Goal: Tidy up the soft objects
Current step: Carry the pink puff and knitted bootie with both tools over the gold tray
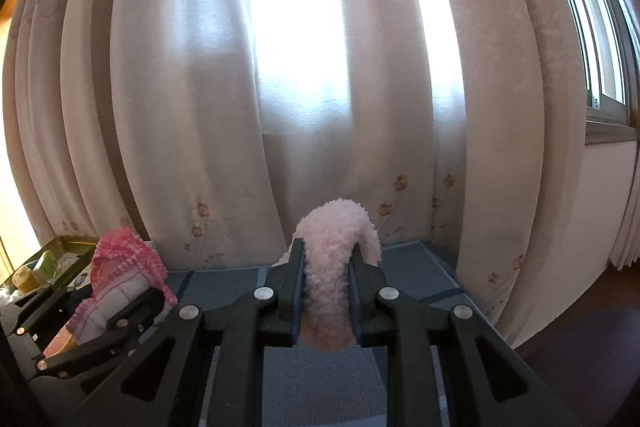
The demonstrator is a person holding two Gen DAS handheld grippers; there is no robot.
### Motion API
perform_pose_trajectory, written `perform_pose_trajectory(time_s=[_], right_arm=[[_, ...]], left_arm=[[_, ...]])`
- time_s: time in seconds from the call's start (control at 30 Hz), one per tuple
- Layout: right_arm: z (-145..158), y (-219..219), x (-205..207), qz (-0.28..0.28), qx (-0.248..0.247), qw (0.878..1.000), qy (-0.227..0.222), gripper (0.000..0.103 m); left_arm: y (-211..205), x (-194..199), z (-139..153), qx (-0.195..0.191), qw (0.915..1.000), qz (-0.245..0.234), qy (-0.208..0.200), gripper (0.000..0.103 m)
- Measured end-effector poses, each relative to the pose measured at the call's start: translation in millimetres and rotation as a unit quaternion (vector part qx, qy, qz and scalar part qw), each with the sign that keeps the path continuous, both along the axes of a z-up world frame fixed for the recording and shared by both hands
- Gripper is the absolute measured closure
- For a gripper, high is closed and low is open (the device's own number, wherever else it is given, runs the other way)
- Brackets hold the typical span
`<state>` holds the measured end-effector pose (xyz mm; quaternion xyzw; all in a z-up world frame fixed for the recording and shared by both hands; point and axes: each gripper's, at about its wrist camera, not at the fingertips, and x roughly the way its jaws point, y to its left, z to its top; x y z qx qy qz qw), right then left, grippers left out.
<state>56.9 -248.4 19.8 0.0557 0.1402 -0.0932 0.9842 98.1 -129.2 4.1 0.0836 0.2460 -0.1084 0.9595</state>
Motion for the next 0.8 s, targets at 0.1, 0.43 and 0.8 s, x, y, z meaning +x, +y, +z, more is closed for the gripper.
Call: perform_pose_trajectory(time_s=[0.1,0.43,0.8], right_arm=[[0,1,0,-0.001,-0.002,1.000,0.000,0.083],[1,11,-4,-0.001,-0.025,1.000,0.000,0.083],[4,23,-17,-0.008,-0.032,0.999,-0.008,0.083]], left_arm=[[1,-3,0,0.001,1.0000,-0.002,-0.003,0.063],[9,-12,1,-0.006,1.0000,-0.002,-0.006,0.063],[18,-25,4,-0.017,0.9998,-0.002,-0.013,0.063]])
